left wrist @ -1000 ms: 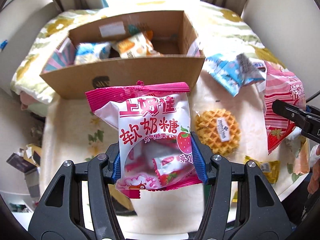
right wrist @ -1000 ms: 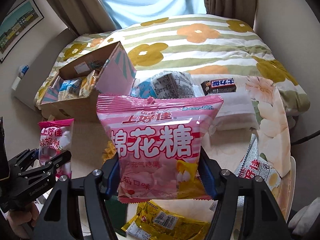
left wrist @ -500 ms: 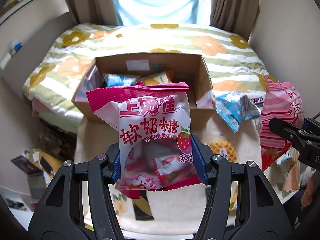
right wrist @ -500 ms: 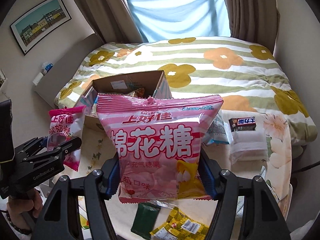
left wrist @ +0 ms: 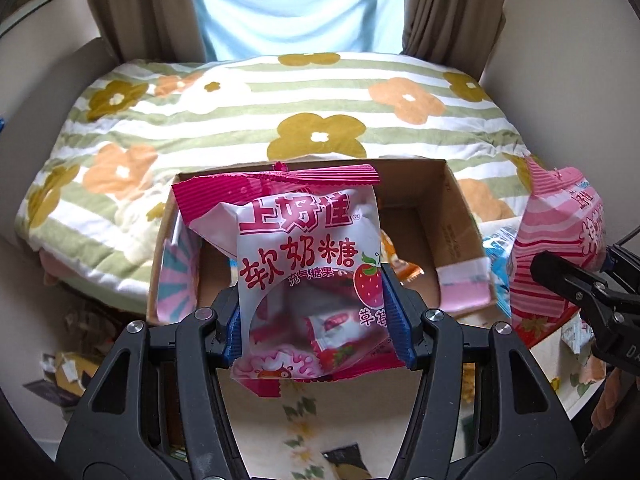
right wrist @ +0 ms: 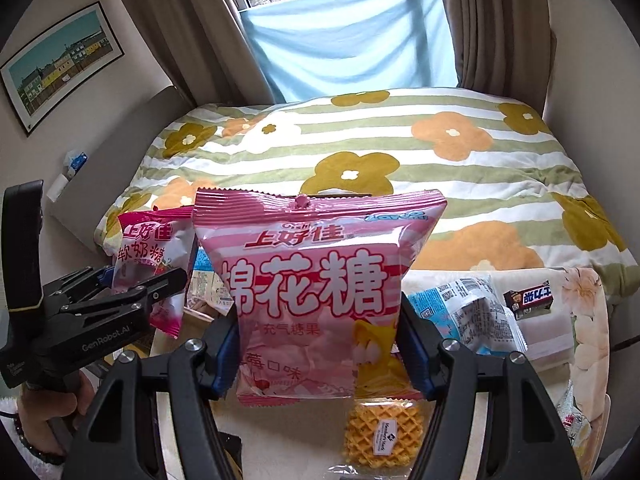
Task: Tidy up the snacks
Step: 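Lift both pink bags and lower them into the cardboard box, then open both tools to release the pink bags and withdraw from the box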
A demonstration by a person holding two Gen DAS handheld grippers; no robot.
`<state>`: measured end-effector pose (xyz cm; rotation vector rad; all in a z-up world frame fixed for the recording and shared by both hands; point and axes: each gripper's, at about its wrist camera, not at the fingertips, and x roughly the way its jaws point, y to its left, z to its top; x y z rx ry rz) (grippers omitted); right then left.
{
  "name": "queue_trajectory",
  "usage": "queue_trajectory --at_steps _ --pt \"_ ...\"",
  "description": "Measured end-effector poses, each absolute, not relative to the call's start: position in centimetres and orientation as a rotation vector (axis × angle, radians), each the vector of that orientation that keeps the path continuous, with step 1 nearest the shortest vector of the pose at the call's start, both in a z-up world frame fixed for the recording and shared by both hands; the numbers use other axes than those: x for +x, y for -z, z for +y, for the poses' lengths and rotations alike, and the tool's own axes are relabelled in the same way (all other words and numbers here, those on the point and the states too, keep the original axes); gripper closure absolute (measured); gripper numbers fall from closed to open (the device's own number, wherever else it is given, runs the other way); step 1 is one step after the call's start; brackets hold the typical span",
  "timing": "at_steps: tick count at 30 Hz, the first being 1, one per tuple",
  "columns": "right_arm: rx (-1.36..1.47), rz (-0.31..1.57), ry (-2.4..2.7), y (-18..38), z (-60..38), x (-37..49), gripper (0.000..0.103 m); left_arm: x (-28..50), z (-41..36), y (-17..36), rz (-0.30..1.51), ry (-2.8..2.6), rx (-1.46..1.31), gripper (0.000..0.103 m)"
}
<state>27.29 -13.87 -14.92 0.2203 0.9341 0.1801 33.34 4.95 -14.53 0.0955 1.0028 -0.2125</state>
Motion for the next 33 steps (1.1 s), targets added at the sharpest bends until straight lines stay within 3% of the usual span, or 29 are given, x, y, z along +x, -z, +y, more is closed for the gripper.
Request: queue_trajectory --at_steps 5,7,9,33 --pt "0.235 0.955 -0.132 15.6 -13.0 29.2 0.04 37.0 5.4 16.3 1.035 0.294 0.084 0.049" --pt "0.244 0.958 -0.125 15.8 -12.8 29.7 0.04 37.6 5.5 16.7 1.037 0.352 0.059 0.04" --pt "0.242 0.964 -0.119 16.0 -12.5 30.2 0.04 37.6 5.2 16.8 1.013 0.335 0.091 0.0" --pt "0.216 1.11 -0.207 19.1 -9.2 36.4 0.038 35.1 8.7 18.7 1.027 0.24 0.176 0.0"
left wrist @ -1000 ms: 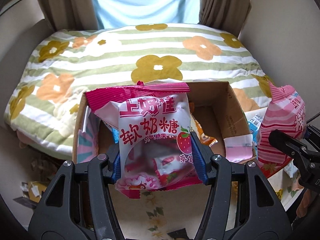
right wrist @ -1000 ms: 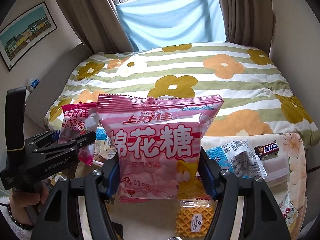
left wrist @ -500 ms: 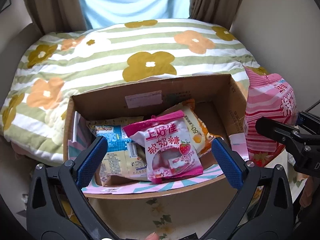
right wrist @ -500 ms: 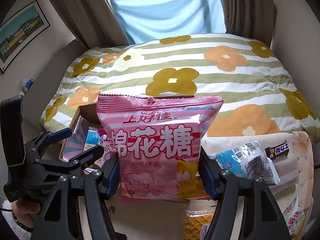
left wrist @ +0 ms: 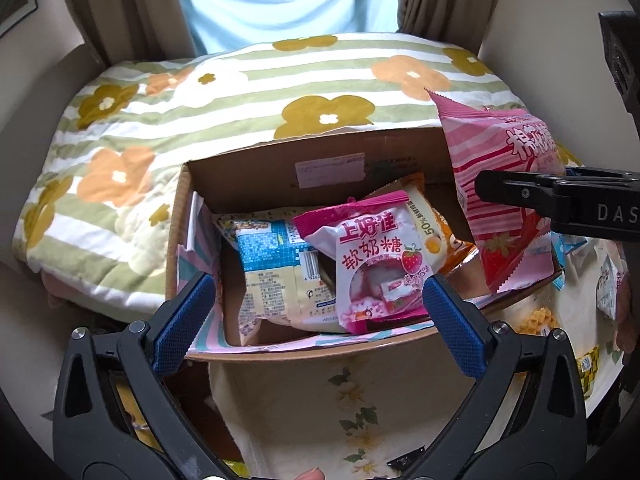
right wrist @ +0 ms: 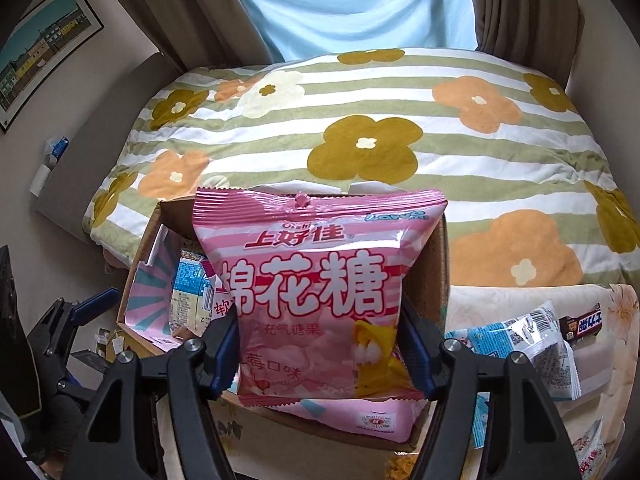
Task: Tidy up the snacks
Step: 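Open both tools to release the pink bags and withdraw from the box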
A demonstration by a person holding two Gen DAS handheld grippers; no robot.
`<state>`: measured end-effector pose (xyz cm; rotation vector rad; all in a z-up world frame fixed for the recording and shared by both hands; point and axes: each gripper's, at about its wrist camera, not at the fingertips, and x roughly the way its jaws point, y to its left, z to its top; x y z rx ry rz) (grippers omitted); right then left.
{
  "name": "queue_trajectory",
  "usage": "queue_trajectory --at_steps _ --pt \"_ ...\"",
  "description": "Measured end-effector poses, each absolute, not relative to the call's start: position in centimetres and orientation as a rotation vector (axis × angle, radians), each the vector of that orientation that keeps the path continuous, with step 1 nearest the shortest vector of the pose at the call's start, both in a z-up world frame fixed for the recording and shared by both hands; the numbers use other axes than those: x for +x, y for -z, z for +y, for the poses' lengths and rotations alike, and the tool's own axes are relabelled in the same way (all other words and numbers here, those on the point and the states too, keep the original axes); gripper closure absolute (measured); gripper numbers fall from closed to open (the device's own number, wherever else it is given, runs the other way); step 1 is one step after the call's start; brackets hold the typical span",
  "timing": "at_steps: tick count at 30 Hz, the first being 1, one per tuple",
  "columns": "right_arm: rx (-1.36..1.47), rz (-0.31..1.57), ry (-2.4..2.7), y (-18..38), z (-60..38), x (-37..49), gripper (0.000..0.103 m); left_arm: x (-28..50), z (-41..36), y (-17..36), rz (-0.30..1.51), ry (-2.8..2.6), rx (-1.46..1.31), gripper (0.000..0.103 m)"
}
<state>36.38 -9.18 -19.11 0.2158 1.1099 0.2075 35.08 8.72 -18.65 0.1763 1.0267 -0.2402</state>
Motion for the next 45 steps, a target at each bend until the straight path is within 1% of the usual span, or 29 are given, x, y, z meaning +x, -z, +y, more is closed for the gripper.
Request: queue_trajectory --at_steps 1,3,4,5,6,14,27,33,38,45 --pt "0.216 1.116 -0.203 19.3 -9.0 36.6 0.036 35.0 9.0 18.6 1.025 0.239 0.173 0.0" --pt "0.219 1.124 -0.194 19.5 -8.8 36.6 0.025 35.0 9.6 18.5 1.022 0.235 0.164 0.0" --pt "0.22 1.116 -0.197 19.4 -8.8 36.4 0.016 35.0 9.8 18.4 1.02 0.235 0.158 0.0" --pt "0.217 1.103 -0.194 19.3 -8.7 36.1 0.01 35.0 10.0 18.4 1.018 0.236 0.152 0.0" --pt "0.212 1.101 -0.19 19.2 -8.6 35.8 0.009 34.9 10.1 18.3 1.016 0.236 0.147 0.0" --pt "0.238 1.128 -0.16 19.5 -8.9 33.9 0.008 34.2 10.2 18.3 1.017 0.24 0.143 0.0" --pt "0.233 1.059 -0.121 16.2 -9.8 30.0 0.008 31.3 9.7 15.7 0.968 0.257 0.152 0.0" --pt "0.204 1.032 -0.132 14.3 -10.2 27.5 0.008 29.0 9.3 14.2 0.938 0.238 0.154 0.0" --pt "0.124 0.991 -0.13 12.4 -10.8 24.8 0.008 26.4 8.8 12.8 0.912 0.197 0.14 0.0" --pt "0.131 0.978 -0.166 11.7 -13.4 20.0 0.008 21.6 8.0 12.2 0.906 0.15 0.074 0.0"
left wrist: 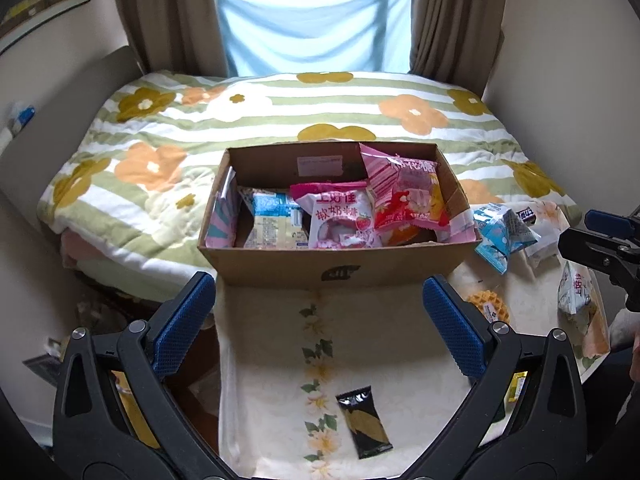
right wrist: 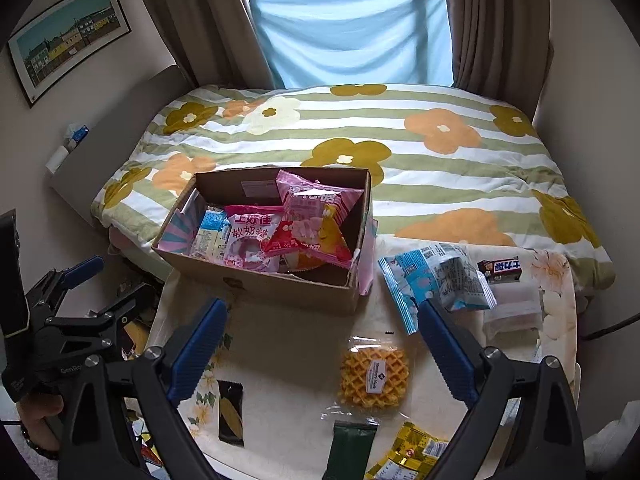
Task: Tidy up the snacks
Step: 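Open both tools to release the pink bags and withdraw from the box, then grasp the black-and-gold bar with the left tool while the right grasps the dark green packet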
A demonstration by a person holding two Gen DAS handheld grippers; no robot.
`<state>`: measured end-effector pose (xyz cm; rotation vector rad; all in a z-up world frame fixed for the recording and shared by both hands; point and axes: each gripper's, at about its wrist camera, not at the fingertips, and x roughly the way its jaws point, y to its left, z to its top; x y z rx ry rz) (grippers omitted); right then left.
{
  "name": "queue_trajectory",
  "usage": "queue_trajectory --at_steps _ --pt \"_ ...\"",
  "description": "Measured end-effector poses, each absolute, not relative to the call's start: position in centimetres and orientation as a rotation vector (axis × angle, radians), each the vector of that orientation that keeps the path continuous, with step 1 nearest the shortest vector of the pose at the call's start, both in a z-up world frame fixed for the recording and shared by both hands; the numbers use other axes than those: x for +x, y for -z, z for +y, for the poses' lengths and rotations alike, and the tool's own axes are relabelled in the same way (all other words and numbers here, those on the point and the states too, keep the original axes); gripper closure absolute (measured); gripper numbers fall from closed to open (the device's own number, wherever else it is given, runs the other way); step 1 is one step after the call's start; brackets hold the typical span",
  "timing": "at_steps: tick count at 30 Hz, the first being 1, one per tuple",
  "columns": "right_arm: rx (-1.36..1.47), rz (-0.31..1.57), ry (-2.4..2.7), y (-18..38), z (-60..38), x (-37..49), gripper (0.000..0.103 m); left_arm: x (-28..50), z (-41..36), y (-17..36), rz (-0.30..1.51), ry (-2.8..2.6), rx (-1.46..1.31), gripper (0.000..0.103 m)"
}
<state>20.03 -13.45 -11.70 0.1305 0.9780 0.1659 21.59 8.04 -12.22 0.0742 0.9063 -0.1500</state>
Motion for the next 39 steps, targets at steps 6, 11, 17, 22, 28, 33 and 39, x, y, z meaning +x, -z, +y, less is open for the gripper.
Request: queue_trajectory --at_steps 6,11,17,22,28,33,39 --pt "0.147 0.962 -0.163 12.6 -15.6 16.0 0.008 17.0 7.2 13.2 0.916 0.106 0.041 0.0" --pt "0.114 0.968 -0.168 14.4 -16.3 13.3 0.008 13.5 6.4 15.0 0.936 0.062 0.026 0.0" --pt "0.131 1.01 -0.198 17.6 -16.0 10.8 0.008 10.2 6.0 17.9 0.985 0.055 -0.007 0.001" --pt "0.139 1.042 -0.183 20.4 -15.3 9.5 0.008 9.5 5.7 21.0 1.022 0.062 0.012 0.009" --pt "0.176 1.077 -0.176 25.4 -13.5 8.8 0.009 9.8 5.7 26.0 1.042 0.09 0.028 0.022" --pt "0.137 1.071 -0.157 28.0 -11.7 8.4 0.011 9.6 5.6 28.4 1.025 0.121 0.051 0.026" --pt "0.136 1.055 -0.132 29.7 -10.9 8.3 0.016 9.7 5.3 30.5 1.019 0.129 0.061 0.028"
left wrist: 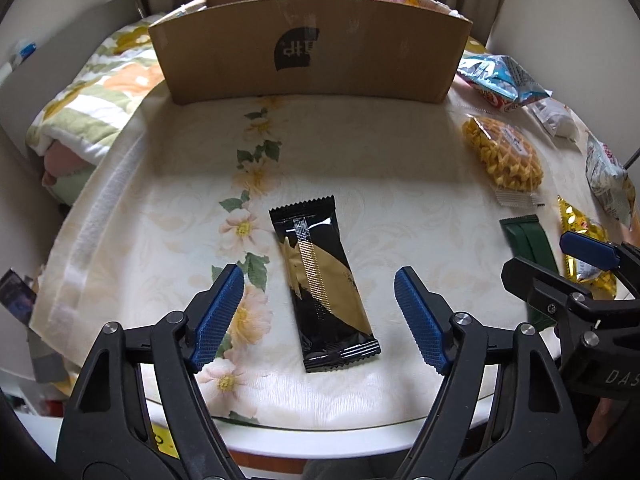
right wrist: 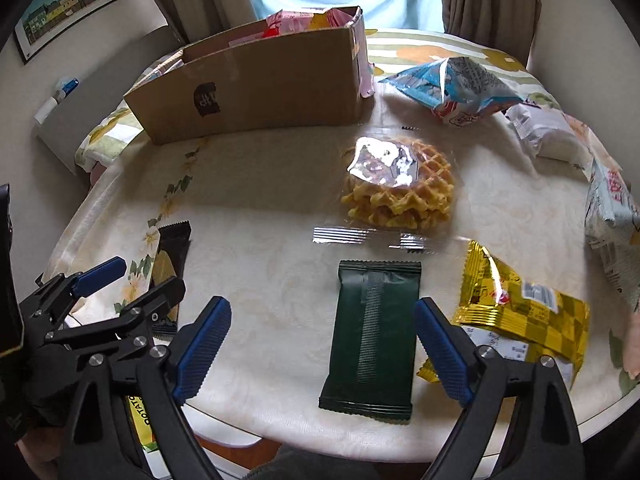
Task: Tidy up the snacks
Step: 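Grasp the black-and-gold bar with the left tool while the right grasps the dark green packet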
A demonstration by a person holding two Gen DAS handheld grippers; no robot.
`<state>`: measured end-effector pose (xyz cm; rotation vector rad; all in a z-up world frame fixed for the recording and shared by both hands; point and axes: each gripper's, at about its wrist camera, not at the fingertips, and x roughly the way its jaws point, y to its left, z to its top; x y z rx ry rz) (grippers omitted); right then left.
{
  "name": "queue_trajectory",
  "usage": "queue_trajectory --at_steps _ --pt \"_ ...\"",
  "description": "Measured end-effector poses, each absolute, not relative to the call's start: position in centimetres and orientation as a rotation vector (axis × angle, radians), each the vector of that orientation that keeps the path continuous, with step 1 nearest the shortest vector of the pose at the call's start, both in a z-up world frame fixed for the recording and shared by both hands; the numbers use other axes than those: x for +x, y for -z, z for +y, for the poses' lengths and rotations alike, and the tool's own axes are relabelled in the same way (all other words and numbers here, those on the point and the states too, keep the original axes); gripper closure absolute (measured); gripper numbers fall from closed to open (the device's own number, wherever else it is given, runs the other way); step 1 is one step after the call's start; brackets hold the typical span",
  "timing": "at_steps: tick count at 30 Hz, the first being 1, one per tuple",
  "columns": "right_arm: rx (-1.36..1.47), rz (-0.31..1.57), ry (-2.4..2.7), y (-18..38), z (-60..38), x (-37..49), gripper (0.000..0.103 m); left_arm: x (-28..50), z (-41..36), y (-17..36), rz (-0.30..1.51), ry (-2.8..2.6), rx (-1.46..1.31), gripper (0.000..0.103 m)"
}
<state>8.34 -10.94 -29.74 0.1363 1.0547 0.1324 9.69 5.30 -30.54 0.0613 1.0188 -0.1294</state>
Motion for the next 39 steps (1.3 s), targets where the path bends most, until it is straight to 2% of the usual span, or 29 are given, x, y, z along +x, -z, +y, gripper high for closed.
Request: queue_trajectory --at_steps 4,6,7,9,10,19,23,30,32,33,39 --pt "0.15 1.072 -0.105 30.9 -11.0 8.6 0.018 9.9 5.1 31.4 1.027 0.132 0.065 0.035" --pt "0.136 1.066 -0.082 31.0 -11.2 8.4 0.018 10.0 5.1 31.7 1.029 0.133 0.066 0.047" --pt "0.131 1.061 -0.073 31.1 -11.3 8.3 0.019 9.8 5.1 31.7 1.02 0.138 0.06 0.048" --pt "0.123 1.06 -0.063 31.2 -11.5 8.2 0.023 9.8 5.0 31.7 1.009 0.136 0.056 0.066" --pt "0.116 1.06 -0.054 31.3 -11.6 8.1 0.027 9.8 4.9 31.6 1.005 0.13 0.061 0.069" --pt "0.079 1.061 -0.018 31.9 -11.9 7.7 0.028 10.3 4.7 31.5 1.027 0.126 0.068 0.073" --pt "0.059 1.056 0.004 31.9 -11.9 7.8 0.038 10.4 4.9 31.0 1.016 0.131 0.05 0.073" --pt "0.012 1.037 0.018 32.0 -11.4 7.6 0.046 10.6 5.1 30.1 0.998 0.127 0.039 0.073" --pt "0.004 1.025 0.008 32.0 -11.2 7.5 0.059 10.5 5.1 30.0 0.995 0.129 0.037 0.073" --pt "0.003 1.023 0.0 31.9 -11.1 7.4 0.061 10.5 5.1 29.9 0.996 0.131 0.036 0.073" --pt "0.011 1.024 -0.025 31.7 -10.8 7.6 0.062 10.3 5.2 29.6 0.989 0.13 0.033 0.073"
